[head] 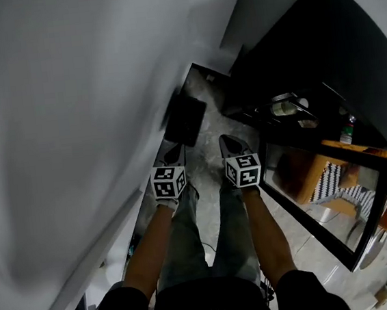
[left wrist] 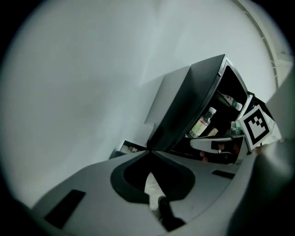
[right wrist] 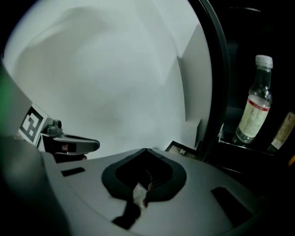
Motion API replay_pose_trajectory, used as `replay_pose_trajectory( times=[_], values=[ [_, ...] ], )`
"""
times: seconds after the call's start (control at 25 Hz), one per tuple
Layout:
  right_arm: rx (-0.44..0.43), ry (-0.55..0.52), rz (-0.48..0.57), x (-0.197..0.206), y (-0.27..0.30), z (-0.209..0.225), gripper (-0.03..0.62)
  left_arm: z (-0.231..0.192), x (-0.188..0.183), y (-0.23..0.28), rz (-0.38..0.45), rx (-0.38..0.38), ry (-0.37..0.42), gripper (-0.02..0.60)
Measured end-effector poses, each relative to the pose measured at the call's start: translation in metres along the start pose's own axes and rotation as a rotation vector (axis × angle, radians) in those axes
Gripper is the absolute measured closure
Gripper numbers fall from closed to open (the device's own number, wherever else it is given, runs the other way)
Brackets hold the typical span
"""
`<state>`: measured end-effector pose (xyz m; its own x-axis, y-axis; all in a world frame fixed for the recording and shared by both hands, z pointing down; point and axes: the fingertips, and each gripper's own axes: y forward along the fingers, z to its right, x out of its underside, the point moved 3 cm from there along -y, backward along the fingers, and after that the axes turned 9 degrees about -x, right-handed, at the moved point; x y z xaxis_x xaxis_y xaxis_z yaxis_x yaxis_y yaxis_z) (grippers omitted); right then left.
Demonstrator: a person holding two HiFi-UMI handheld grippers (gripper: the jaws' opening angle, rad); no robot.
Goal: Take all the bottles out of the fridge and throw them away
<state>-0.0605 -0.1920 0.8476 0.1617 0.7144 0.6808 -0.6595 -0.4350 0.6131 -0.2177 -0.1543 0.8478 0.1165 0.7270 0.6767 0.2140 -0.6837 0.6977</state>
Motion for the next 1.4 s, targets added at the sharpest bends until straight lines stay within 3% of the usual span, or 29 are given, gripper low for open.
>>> replay_pose_trajectory(
  times=[0.24,0.68,0.84,1.4],
  values=[
    [0.048,0.083,0.116,-0.049,-0.048,-0.033,0.592,0.021,-0.048,-0.060,0.022,0.067,0.025,0.574],
    [0.143,0.172,0.328,-0.121,-0.171,-0.098,0.592,0.082,-0.158,-0.163,0.199,0.203,0.165,0.575],
    [0.177,0.164,0.403,-0.151,-0.210,-0.105,0.592,0.108,-0.187,-0.181,0.250,0.227,0.165,0.575],
    [0.233,0.040,0.515,-0.206,-0.340,-0.051,0.592,0.228,-0.245,-0.211,0.359,0.298,0.134,0.575]
  ],
)
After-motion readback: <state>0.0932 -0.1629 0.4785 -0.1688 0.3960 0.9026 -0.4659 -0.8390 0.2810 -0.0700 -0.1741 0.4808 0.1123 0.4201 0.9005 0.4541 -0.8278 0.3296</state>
